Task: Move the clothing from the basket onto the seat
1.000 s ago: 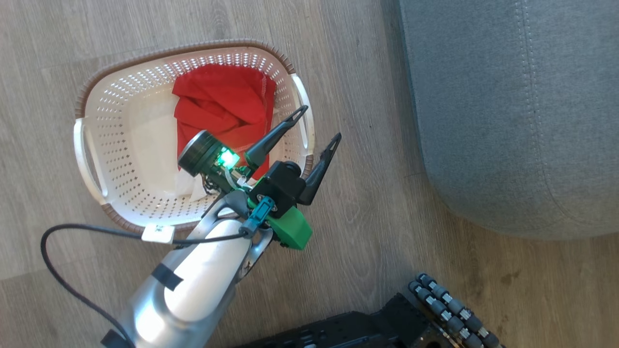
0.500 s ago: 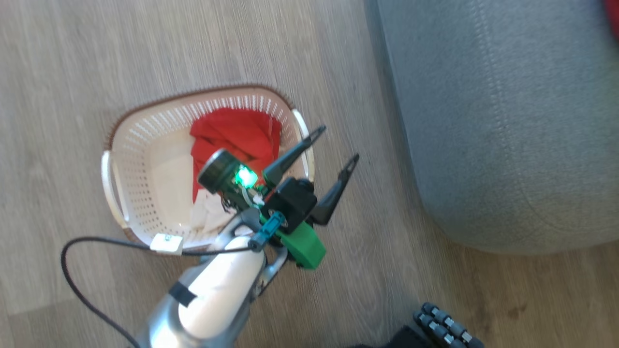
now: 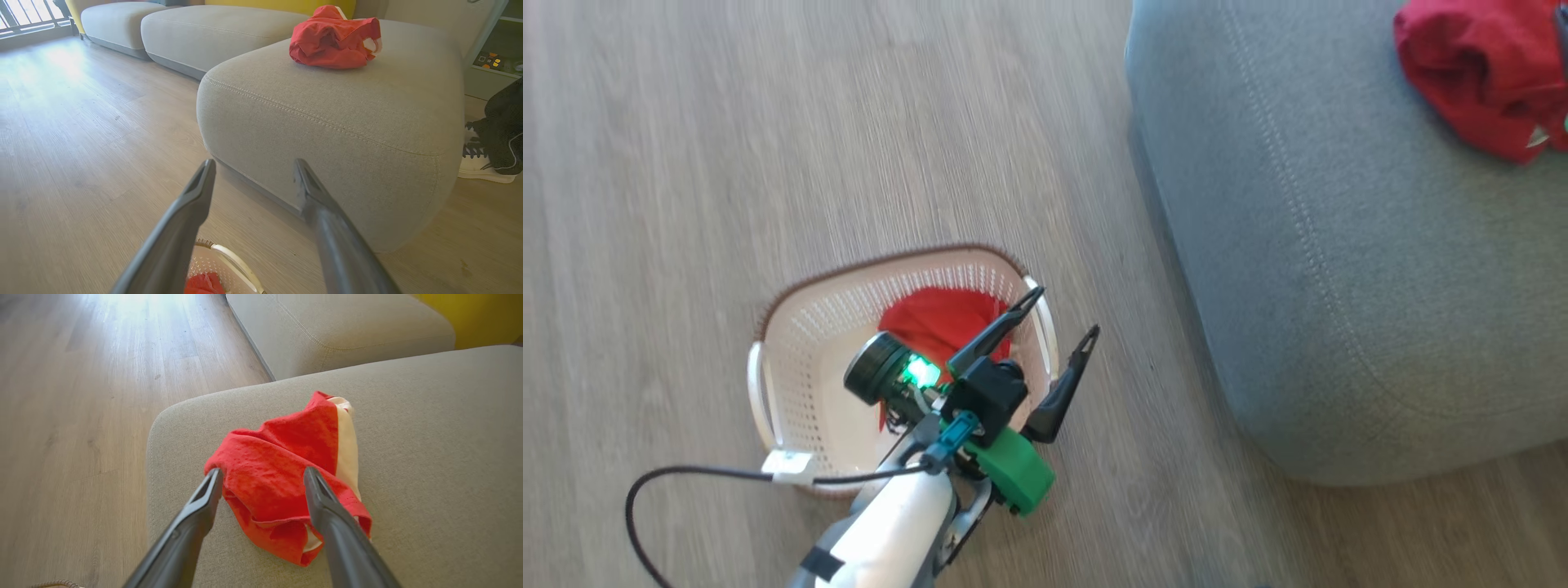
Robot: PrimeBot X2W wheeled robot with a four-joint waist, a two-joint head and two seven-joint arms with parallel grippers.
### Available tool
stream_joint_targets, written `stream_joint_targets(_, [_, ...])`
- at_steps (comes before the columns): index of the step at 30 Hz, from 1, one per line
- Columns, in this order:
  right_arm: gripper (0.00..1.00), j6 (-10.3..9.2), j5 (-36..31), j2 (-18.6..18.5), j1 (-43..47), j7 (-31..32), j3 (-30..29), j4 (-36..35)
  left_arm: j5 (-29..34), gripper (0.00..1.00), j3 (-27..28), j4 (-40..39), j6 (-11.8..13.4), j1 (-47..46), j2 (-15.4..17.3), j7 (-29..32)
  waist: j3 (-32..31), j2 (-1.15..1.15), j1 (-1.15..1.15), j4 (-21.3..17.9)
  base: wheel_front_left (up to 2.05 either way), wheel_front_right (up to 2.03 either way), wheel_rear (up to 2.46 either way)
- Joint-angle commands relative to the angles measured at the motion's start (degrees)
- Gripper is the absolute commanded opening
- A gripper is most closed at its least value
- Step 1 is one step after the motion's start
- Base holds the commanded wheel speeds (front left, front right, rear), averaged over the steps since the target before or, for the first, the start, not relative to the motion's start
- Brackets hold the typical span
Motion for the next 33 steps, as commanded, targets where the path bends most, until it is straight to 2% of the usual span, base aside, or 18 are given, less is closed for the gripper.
stream_joint_targets(1, [1.00, -0.01, 2.0, -2.2, 0.8, -1.4, 2.4, -3.3, -0.3, 1.00, 2.5, -2.2, 0.3, 0.2, -0.6, -0.3, -3.0, -0.01, 0.00, 0.4, 0.00, 0.00, 0.00])
stream_joint_targets(7, [1.00, -0.01, 8.3, -4.7, 4.6, -8.0, 10.9, -9.9, -0.7, 1.00, 4.4, -3.3, 0.6, 2.9, -0.6, -0.3, -6.9, -0.01, 0.00, 1.9, 0.00, 0.00, 0.00])
stream_joint_targets(11, [1.00, -0.01, 12.1, -5.0, 6.8, -14.5, 15.8, -13.9, -1.1, 1.00, 5.3, -4.3, 1.4, 4.5, -0.6, -0.3, -9.2, -0.01, 0.00, 3.2, 0.00, 0.00, 0.00])
stream_joint_targets(15, [1.00, -0.01, 15.5, -4.5, 9.0, -20.9, 19.4, -17.9, -2.7, 1.00, 7.5, -5.8, 2.7, 6.5, -0.6, -0.3, -11.2, -0.01, 0.00, 4.9, 0.00, 0.00, 0.00])
stream_joint_targets(18, [1.00, -0.01, 15.0, -4.7, 10.1, -23.8, 20.6, -21.4, -3.4, 1.00, 9.5, -6.7, 3.4, 7.6, -0.6, -0.3, -12.0, -0.01, 0.00, 6.4, 0.00, 0.00, 0.00])
stream_joint_targets(20, [1.00, -0.01, 14.9, -3.8, 11.6, -24.2, 18.7, -25.0, -3.3, 1.00, 10.6, -6.9, 3.6, 8.2, -0.6, -0.3, -12.6, -0.01, 0.00, 7.5, 0.00, 0.00, 0.00])
stream_joint_targets(23, [1.00, -0.01, 12.6, -1.6, 16.4, -24.2, 11.8, -32.9, -3.0, 1.00, 12.5, -7.7, 4.4, 9.1, -0.6, -0.3, -13.4, -0.01, 0.00, 9.2, 0.00, 0.00, 0.00])
stream_joint_targets(28, [1.00, -0.01, 4.1, 3.4, 27.7, -24.2, 4.7, -44.4, -4.2, 1.00, 16.9, -8.8, 8.2, 10.8, -0.6, -0.3, -14.6, -0.01, 0.00, 11.8, 0.00, 0.00, 0.00])
stream_joint_targets(32, [1.00, -0.01, -2.1, 7.6, 35.4, -24.2, 0.5, -52.0, -4.8, 1.00, 19.6, -10.1, 10.0, 11.7, -0.6, -0.3, -14.9, -0.01, 0.00, 13.1, 0.00, 0.00, 0.00])
stream_joint_targets(33, [1.00, -0.01, -2.1, 7.6, 35.4, -24.2, 0.5, -52.0, -4.8, 1.00, 19.6, -10.1, 10.0, 11.7, -0.6, -0.3, -14.9, -0.01, 0.00, 13.1, 0.00, 0.00, 0.00])
